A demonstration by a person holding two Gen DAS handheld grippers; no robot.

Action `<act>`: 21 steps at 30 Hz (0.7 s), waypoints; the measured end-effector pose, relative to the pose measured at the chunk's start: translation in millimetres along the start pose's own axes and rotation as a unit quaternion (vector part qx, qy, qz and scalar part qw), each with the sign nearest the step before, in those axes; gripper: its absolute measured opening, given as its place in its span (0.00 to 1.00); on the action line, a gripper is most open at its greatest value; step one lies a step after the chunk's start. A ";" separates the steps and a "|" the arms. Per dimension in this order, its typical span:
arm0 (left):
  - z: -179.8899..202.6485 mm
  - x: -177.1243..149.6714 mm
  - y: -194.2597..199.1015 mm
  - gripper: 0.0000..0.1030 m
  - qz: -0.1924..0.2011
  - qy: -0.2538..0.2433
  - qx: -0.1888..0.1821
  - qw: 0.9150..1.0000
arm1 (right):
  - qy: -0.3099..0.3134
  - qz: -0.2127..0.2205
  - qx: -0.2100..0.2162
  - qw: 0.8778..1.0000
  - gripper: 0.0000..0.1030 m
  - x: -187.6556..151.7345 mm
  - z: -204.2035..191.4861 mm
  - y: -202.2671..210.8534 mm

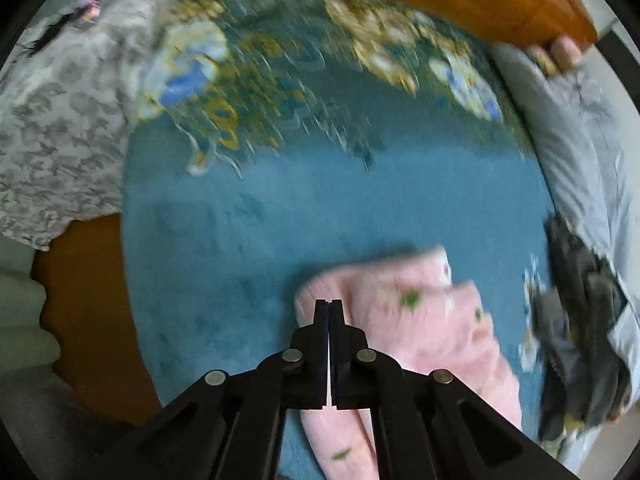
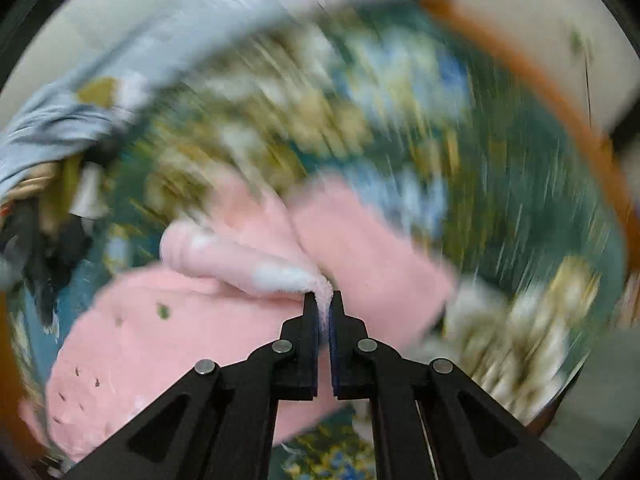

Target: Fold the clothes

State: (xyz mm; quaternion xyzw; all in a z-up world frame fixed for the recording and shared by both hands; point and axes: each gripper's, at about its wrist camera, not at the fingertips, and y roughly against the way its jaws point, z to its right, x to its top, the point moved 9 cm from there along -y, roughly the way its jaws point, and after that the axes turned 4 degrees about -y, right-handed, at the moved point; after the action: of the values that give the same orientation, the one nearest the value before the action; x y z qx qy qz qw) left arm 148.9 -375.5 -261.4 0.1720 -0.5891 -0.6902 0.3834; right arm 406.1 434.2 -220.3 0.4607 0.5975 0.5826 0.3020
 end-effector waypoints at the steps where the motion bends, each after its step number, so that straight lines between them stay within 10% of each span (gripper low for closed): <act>1: 1.8 0.4 -1.6 0.00 -0.004 -0.005 -0.004 1.000 | -0.018 -0.017 -0.008 1.000 0.04 -11.0 11.6 -15.7; 9: 5.2 -9.6 -10.0 0.01 -0.059 0.009 -0.061 0.996 | 0.001 -0.020 -0.036 0.999 0.07 -4.6 6.0 -17.9; 13: -2.3 -16.7 -14.0 0.02 -0.099 0.034 -0.077 0.992 | 0.019 0.032 -0.065 0.997 0.43 23.9 -27.9 21.9; 17: 3.8 -23.8 -20.4 0.07 -0.130 0.033 -0.087 0.987 | 0.091 0.073 -0.017 0.993 0.43 29.7 -103.3 35.7; 21: 15.9 -27.8 -24.2 0.26 -0.126 -0.001 -0.072 0.989 | 0.146 0.012 0.055 0.988 0.43 -2.1 -172.9 8.5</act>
State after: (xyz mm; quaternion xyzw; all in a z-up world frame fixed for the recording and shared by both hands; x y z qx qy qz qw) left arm 148.0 -344.1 -286.4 0.2165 -0.5116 -0.7738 0.3042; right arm 253.4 359.2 -188.5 0.3940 0.6608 0.6133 0.1788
